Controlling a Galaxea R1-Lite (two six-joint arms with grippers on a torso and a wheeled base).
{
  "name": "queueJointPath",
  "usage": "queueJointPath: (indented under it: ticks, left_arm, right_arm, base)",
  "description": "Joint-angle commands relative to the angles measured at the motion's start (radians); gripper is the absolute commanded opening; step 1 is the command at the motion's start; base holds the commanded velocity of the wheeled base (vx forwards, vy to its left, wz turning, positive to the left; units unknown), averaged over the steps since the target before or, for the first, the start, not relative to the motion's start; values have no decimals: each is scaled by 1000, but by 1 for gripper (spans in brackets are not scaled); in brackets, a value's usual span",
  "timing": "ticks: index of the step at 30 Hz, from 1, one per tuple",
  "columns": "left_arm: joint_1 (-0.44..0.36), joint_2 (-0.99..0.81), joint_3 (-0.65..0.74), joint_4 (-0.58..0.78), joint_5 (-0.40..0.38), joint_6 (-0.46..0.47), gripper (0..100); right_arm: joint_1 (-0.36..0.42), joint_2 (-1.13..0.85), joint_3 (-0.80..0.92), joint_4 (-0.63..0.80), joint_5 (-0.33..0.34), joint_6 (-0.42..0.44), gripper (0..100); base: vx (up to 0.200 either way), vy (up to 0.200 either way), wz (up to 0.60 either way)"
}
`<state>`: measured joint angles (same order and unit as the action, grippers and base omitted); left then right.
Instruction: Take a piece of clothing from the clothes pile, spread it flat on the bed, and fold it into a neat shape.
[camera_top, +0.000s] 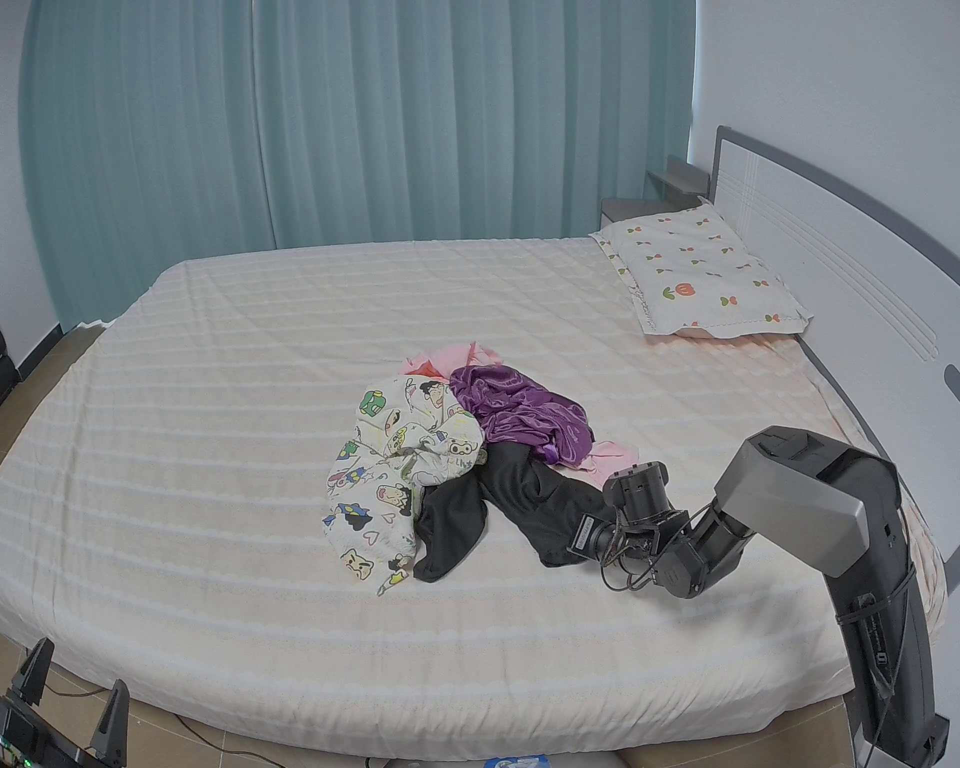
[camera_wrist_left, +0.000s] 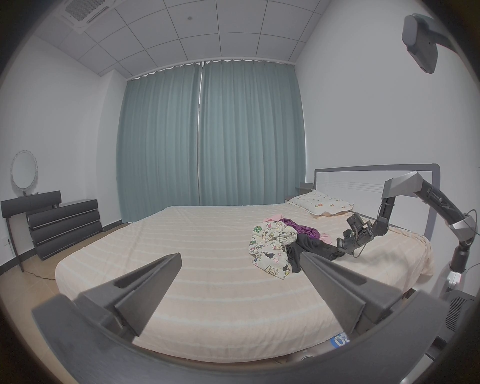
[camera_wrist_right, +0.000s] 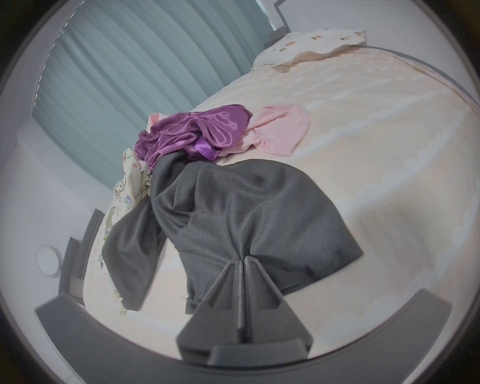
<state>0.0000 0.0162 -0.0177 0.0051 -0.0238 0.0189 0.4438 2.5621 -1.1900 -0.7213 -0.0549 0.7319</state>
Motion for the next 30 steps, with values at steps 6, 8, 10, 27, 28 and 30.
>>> queueJointPath:
  ticks: [6,8,10,27,28,30]
  left_arm:
    - [-14,110,-205,-139,-21,-80,100]
    - [-20,251,-242,-140,-61,-82,100]
    - [-23,396,-237,-145,-90,-37,100]
    - [-462,1553,-304,-764,99,-312,100]
    - [-466,1628,-334,-789,122,-340,100]
    - [-466,1766,-401,-835,153,-387,100]
  right_arm:
    - [21,-280,491,-400,32,123,0]
    - [19,-275,543,-483,32,132,0]
    - [18,-281,590,-546,32,167,0]
    - [23,-309,642,-616,30,195,0]
    - [21,-309,642,-616,30,195,0]
    - [21,-309,644,-616,30,195,0]
  base:
    - [0,0,0]
    - [0,0,0]
    - [0,0,0]
    - [0,0,0]
    - [0,0,0]
    - [0,0,0]
